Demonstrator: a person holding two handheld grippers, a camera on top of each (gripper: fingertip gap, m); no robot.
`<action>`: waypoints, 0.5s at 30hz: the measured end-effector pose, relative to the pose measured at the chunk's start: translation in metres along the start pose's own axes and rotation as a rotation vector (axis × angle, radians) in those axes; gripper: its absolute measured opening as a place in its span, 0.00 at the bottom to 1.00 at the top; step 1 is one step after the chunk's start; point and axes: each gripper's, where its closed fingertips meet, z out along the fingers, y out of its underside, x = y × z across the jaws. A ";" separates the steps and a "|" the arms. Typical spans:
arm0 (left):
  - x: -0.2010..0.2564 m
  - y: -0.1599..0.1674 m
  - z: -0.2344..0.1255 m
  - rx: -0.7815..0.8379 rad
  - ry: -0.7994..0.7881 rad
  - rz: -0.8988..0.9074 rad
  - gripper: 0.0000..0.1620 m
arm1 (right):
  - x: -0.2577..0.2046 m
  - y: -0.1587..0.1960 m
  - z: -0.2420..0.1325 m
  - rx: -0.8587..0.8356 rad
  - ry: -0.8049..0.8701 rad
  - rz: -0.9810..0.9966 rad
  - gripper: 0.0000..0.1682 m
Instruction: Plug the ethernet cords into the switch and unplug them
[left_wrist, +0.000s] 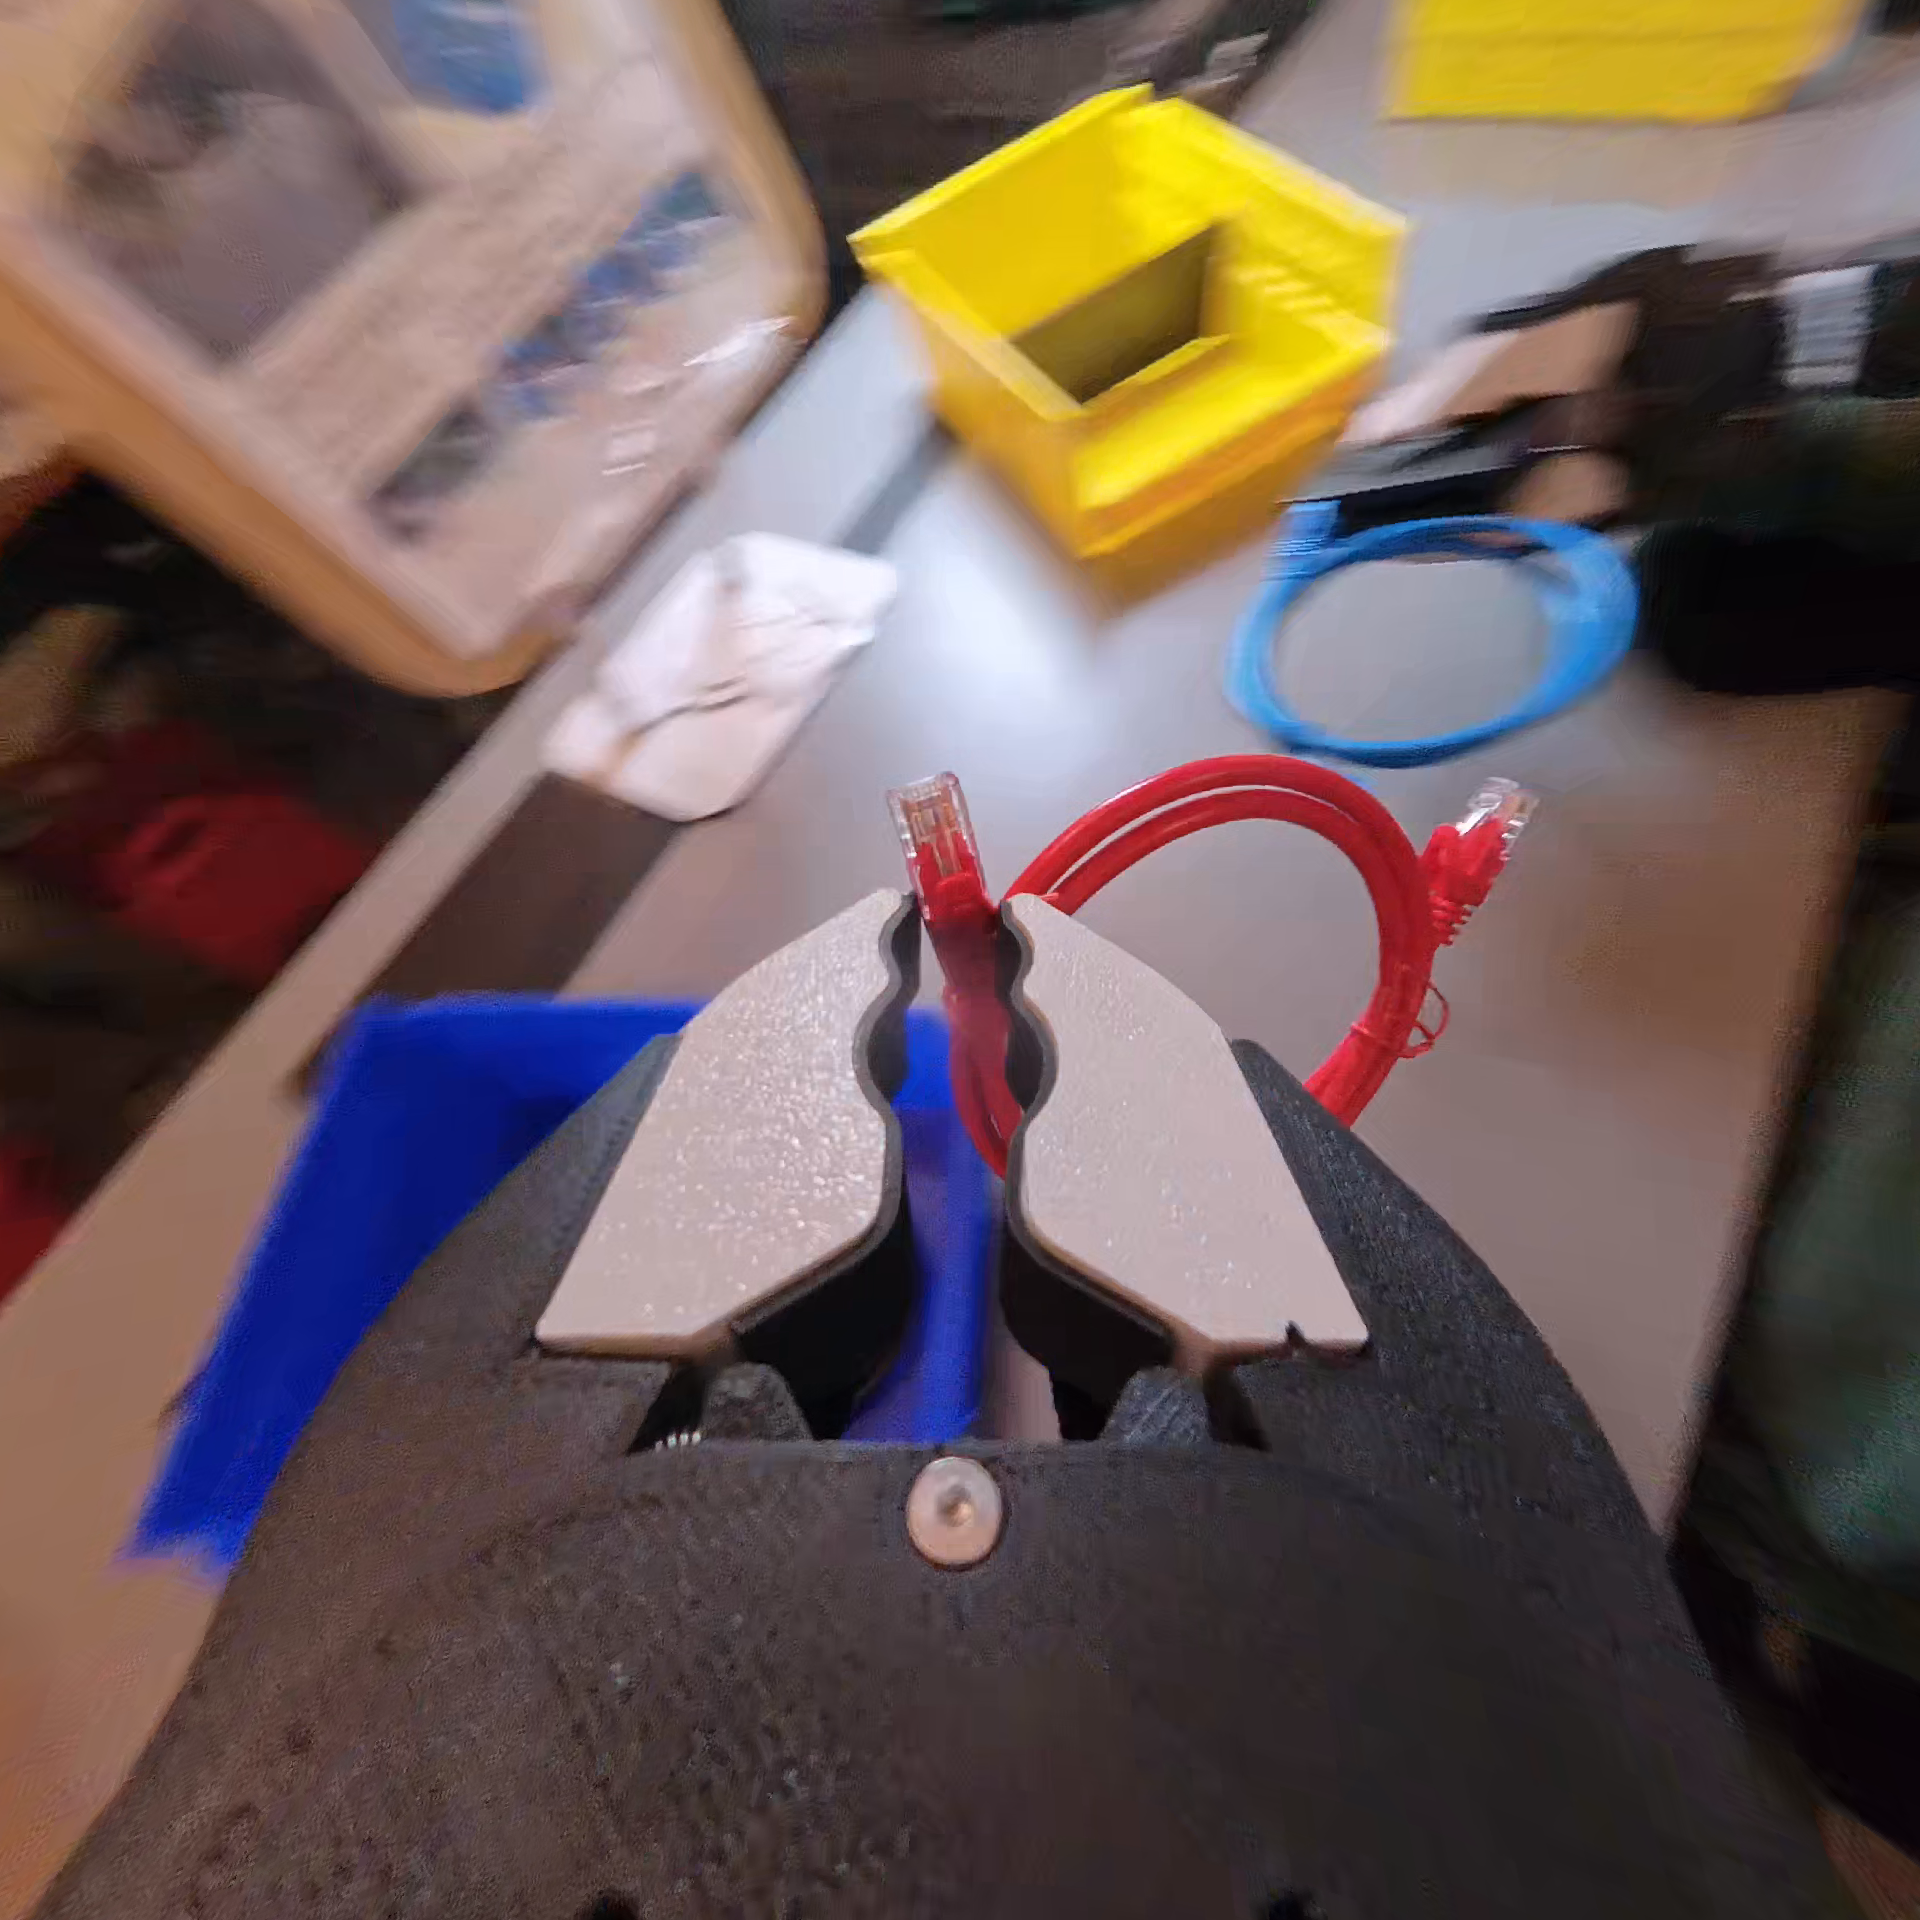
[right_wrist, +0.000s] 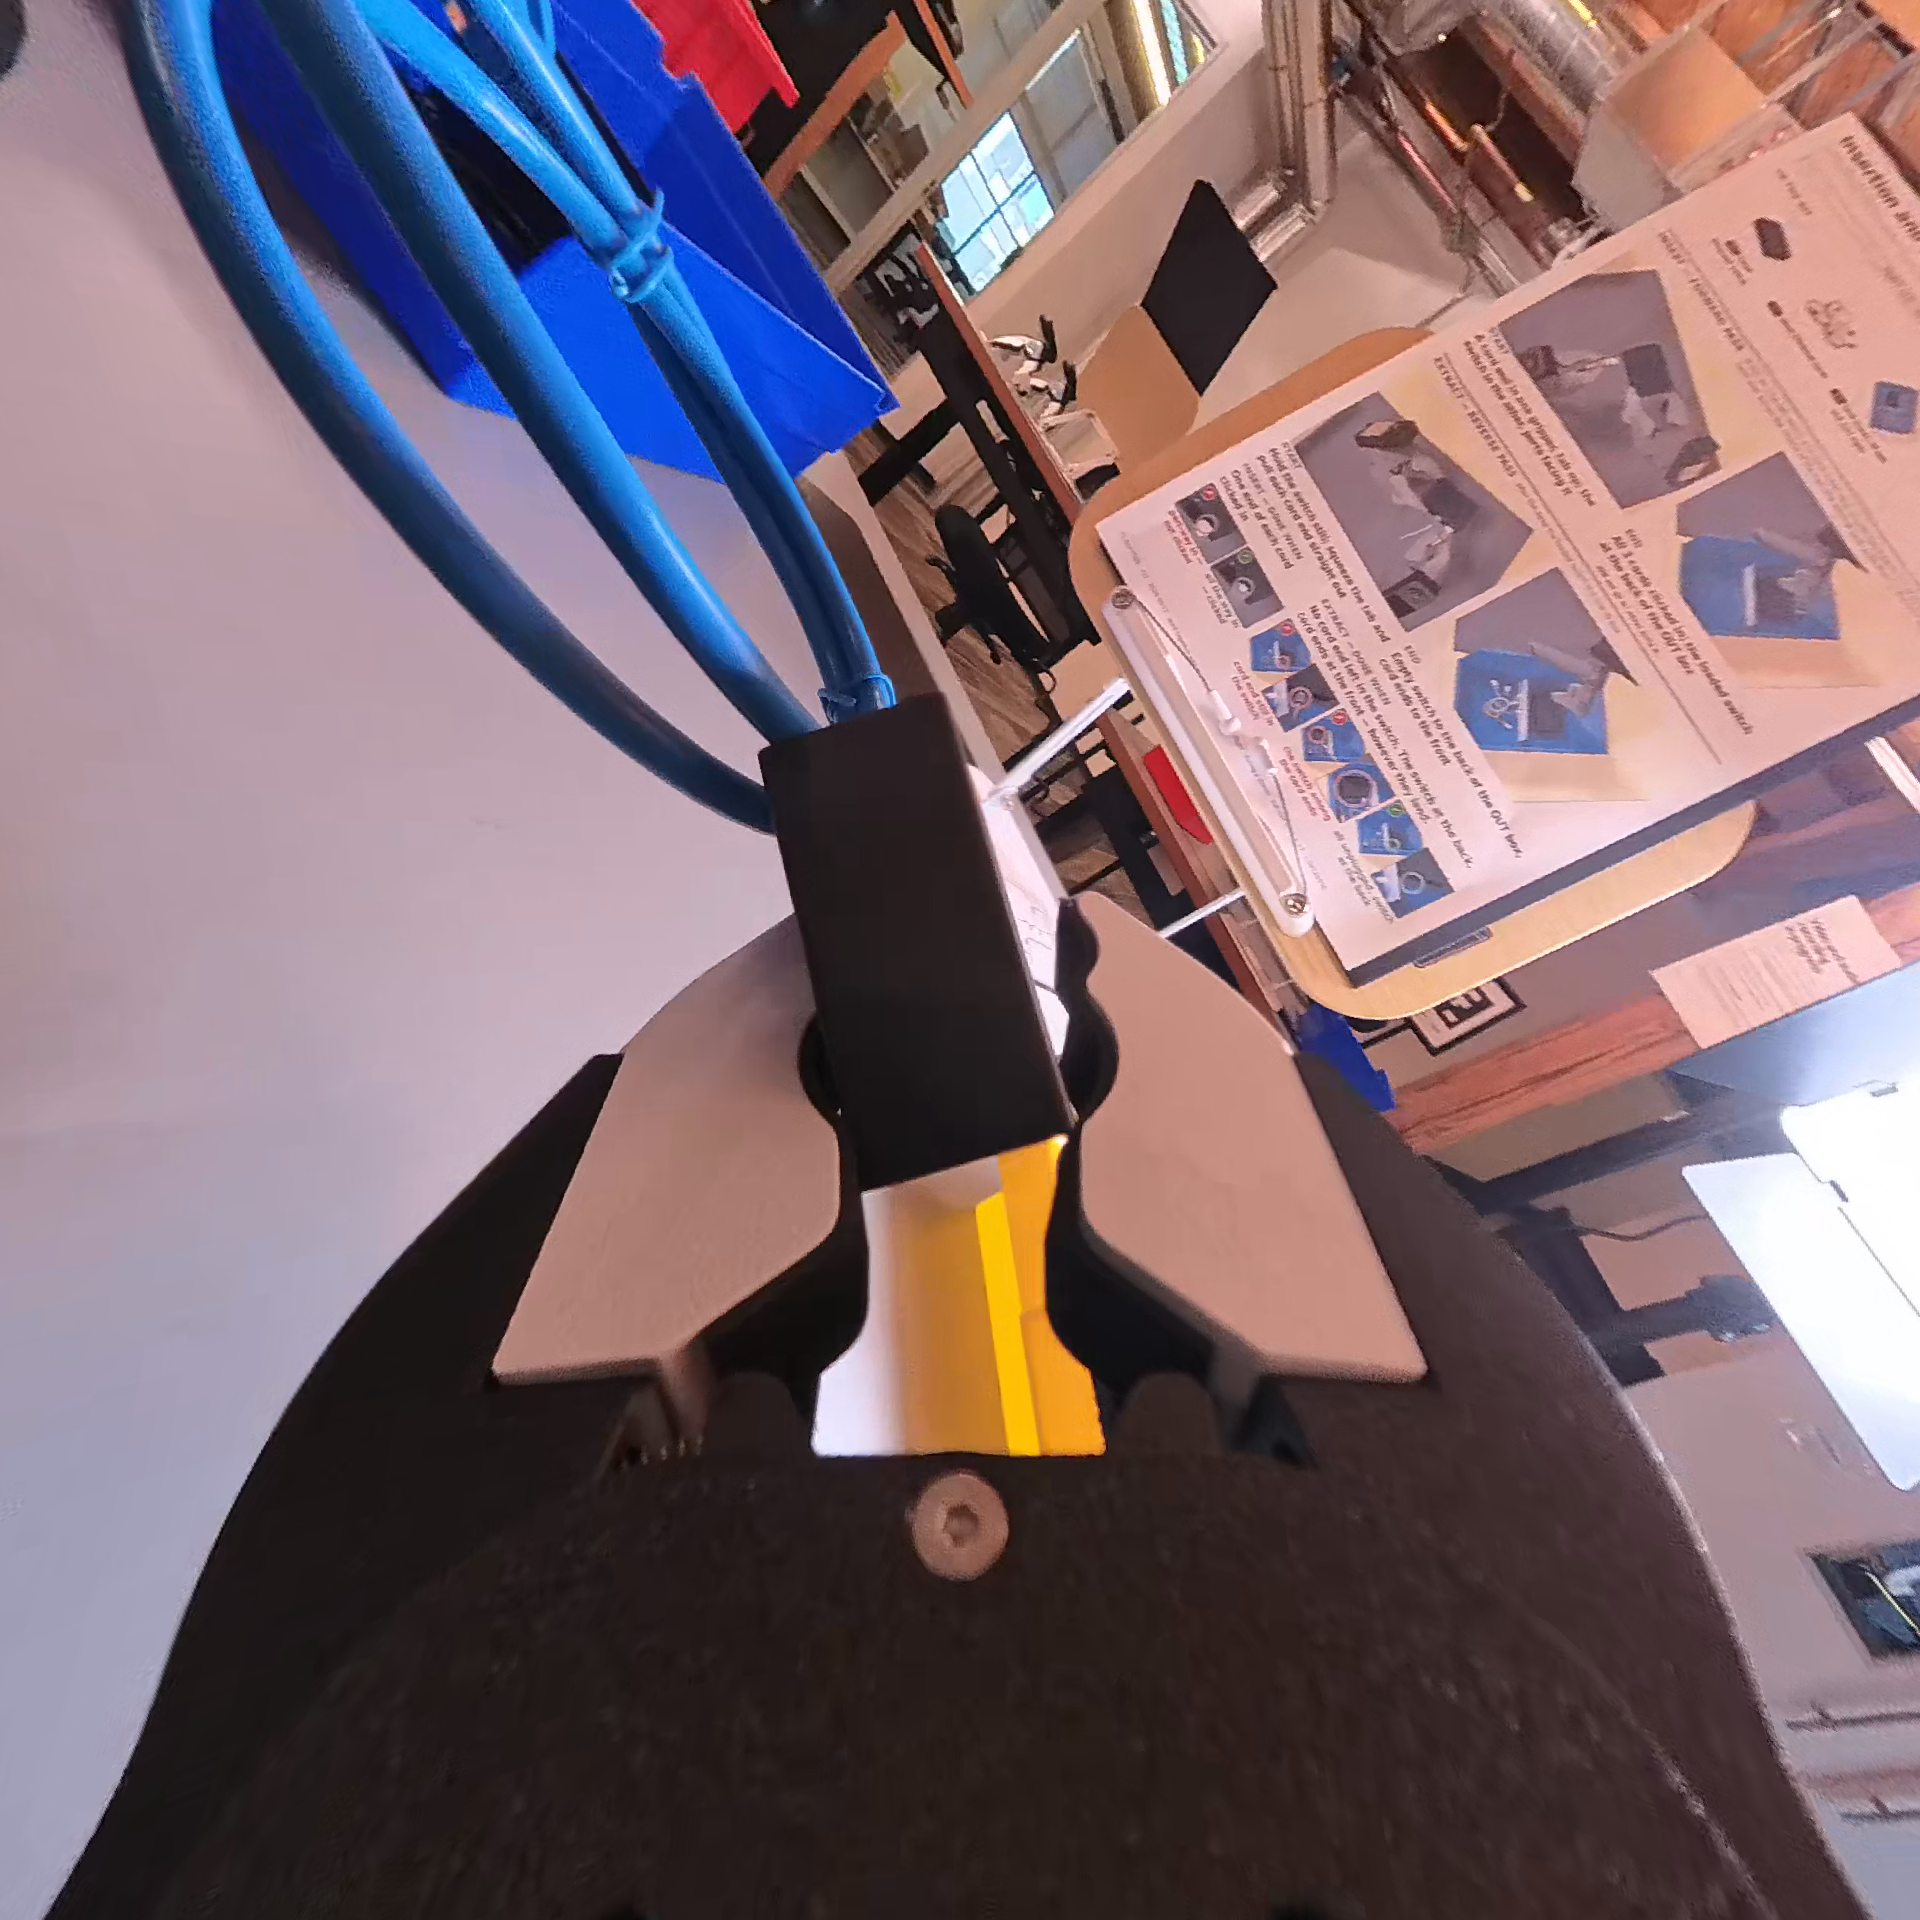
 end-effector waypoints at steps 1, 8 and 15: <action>0.031 -0.003 0.016 0.014 0.140 0.014 0.09 | 0.003 0.001 -0.001 -0.004 0.012 0.000 0.23; 0.176 0.054 0.149 -0.149 0.653 0.043 0.09 | 0.012 0.017 -0.007 -0.046 0.041 -0.067 0.23; 0.193 0.084 0.199 -0.143 0.652 0.028 0.09 | 0.020 0.036 -0.015 -0.104 0.056 -0.147 0.22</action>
